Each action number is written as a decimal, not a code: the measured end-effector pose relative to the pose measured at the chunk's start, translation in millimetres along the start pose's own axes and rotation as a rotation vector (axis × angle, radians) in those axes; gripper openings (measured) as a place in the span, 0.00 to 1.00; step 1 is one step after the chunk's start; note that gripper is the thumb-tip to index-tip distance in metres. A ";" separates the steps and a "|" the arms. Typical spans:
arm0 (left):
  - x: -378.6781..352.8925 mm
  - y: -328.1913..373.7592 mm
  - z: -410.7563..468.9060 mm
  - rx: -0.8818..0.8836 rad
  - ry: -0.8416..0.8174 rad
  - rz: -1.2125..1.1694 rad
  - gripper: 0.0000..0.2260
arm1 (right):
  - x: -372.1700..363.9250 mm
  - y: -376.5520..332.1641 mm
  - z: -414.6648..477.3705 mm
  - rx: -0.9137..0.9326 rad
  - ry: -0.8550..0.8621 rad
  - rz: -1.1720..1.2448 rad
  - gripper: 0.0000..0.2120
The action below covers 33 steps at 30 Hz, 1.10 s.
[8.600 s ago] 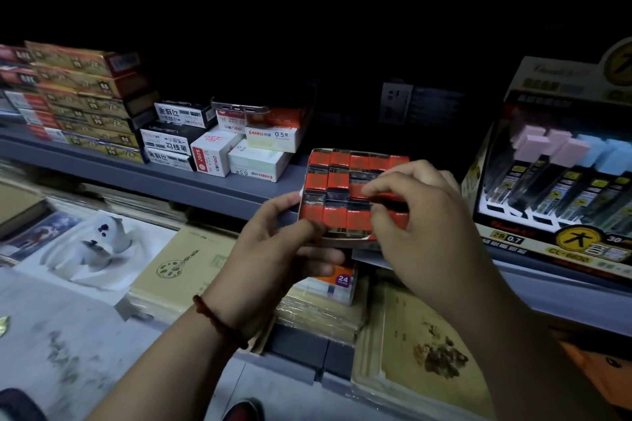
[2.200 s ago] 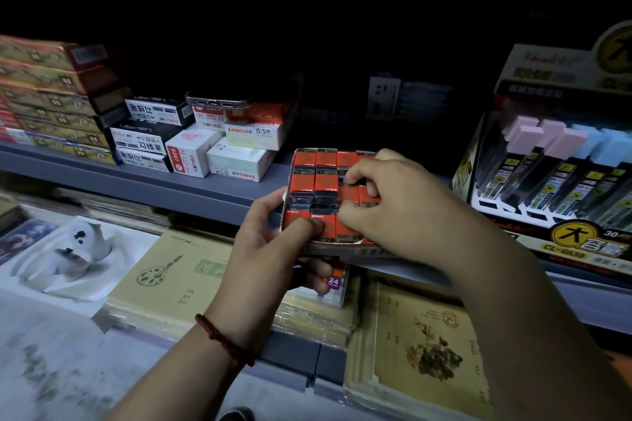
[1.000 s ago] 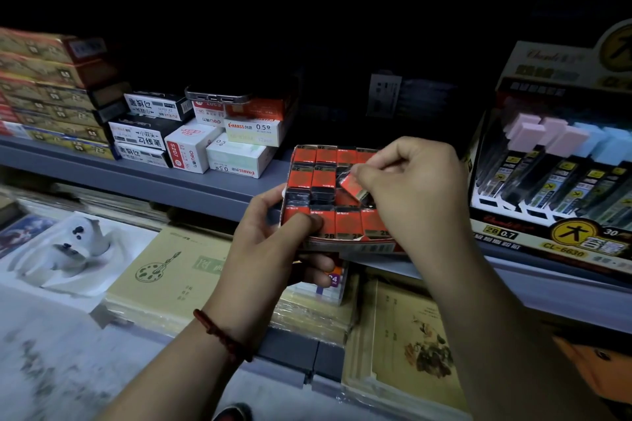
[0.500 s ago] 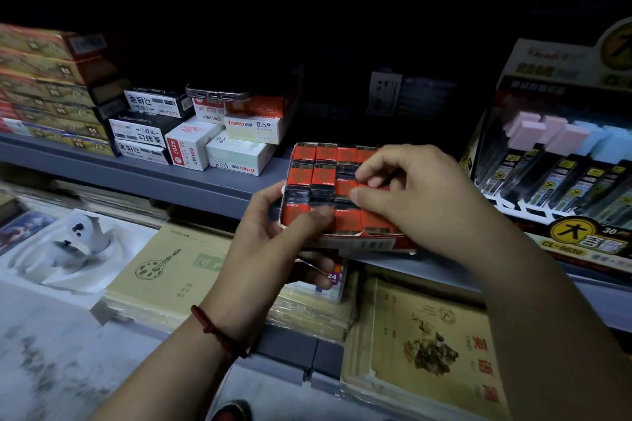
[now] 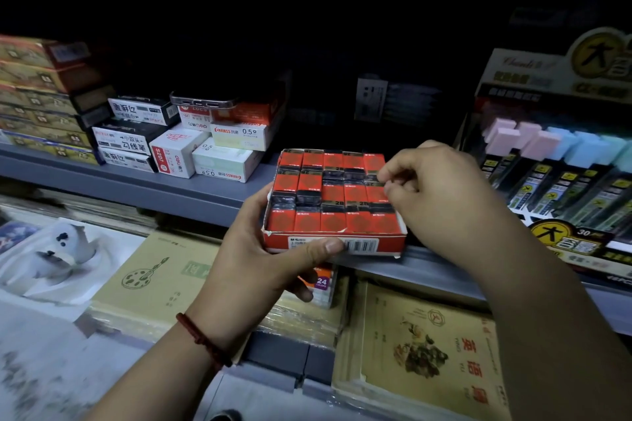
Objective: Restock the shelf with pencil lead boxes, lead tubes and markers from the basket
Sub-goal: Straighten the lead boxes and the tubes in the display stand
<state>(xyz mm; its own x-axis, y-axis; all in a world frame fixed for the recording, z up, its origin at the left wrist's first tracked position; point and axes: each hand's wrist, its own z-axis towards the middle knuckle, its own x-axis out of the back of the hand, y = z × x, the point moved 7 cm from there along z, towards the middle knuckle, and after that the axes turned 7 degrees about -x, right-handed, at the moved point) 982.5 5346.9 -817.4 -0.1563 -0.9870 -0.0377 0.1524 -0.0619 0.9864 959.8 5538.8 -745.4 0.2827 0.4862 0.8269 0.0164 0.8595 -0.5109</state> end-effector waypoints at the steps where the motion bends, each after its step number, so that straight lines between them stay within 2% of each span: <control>1: 0.2 -0.7 0.3 0.001 -0.004 -0.004 0.34 | -0.2 0.2 0.1 -0.006 -0.003 -0.007 0.08; 6: 1.1 -3.3 1.2 0.001 -0.005 -0.007 0.34 | -7.8 -2.8 -1.0 -0.025 -0.057 -0.113 0.06; 11: 0.6 -3.2 1.8 -0.004 0.003 -0.006 0.34 | -22.1 -0.3 -2.5 -0.073 -0.201 -0.147 0.21; 15: 1.1 -3.1 1.7 -0.008 0.000 -0.004 0.34 | -14.0 0.4 0.8 -0.054 -0.132 -0.068 0.13; 20: 1.3 -3.7 2.2 -0.012 0.002 0.003 0.34 | -19.6 -0.5 1.3 -0.061 -0.152 -0.066 0.05; 27: 2.5 -4.6 1.6 -0.009 -0.008 0.033 0.36 | -26.8 -7.9 5.0 -0.029 -0.150 -0.166 0.05; 33: 2.4 -3.7 1.2 -0.017 -0.017 0.042 0.34 | -18.2 -7.5 3.1 0.006 -0.152 -0.102 0.04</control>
<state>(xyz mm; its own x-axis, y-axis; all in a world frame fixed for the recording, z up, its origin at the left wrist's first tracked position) 980.4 5344.9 -821.0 -0.1657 -0.9861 0.0068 0.1759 -0.0228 0.9841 951.6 5524.0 -755.9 0.1317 0.4143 0.9005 0.0320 0.9062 -0.4216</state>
